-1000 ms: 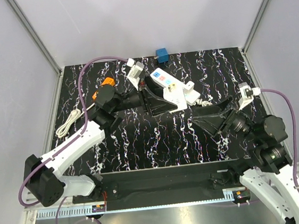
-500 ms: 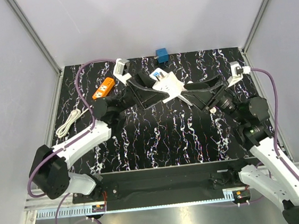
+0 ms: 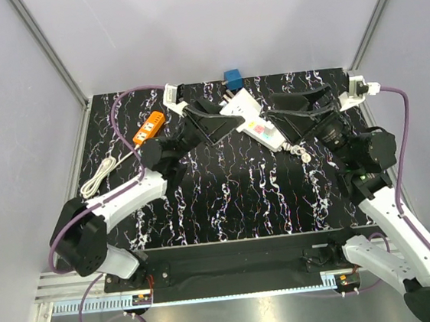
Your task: Insert the plug
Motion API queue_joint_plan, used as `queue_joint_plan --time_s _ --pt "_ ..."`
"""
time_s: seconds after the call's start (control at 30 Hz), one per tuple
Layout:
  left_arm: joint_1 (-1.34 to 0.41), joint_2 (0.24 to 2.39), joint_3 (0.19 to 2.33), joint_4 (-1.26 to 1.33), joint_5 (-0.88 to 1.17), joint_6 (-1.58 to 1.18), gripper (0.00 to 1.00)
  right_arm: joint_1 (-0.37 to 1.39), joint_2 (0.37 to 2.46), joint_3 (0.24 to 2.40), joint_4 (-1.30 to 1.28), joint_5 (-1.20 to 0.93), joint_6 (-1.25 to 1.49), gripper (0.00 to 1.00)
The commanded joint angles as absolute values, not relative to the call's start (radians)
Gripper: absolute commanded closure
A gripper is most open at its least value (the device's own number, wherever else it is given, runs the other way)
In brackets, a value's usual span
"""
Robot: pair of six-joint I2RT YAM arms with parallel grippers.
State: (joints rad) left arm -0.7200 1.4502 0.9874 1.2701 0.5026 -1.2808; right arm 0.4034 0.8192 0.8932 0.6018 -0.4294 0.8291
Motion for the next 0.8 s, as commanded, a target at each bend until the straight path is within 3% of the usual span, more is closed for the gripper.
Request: queue_joint_plan --time_s 0.0,0.13,0.53,0.6,0.77 --pt "-0.719 1.448 1.049 1.471 0.442 -1.272 1.00 0.407 0.831 0.936 0.624 -0.428 0.752 0.00" --pt "-0.719 1.466 1.081 1.492 0.457 -1.302 1.00 0.408 0.890 0.977 0.554 -0.485 0.667 0.00" --pt "-0.738 1.517 1.112 1.606 0.431 -1.310 1.00 0.408 0.998 0.976 0.719 -0.497 0.735 0.01" --pt "-0.741 1.526 1.111 1.632 0.419 -1.304 1.00 0.408 1.011 0.982 0.730 -0.488 0.758 0.06" --pt "-0.752 1.555 1.112 1.666 0.406 -1.285 1.00 0.410 1.043 0.986 0.758 -0.506 0.807 0.33"
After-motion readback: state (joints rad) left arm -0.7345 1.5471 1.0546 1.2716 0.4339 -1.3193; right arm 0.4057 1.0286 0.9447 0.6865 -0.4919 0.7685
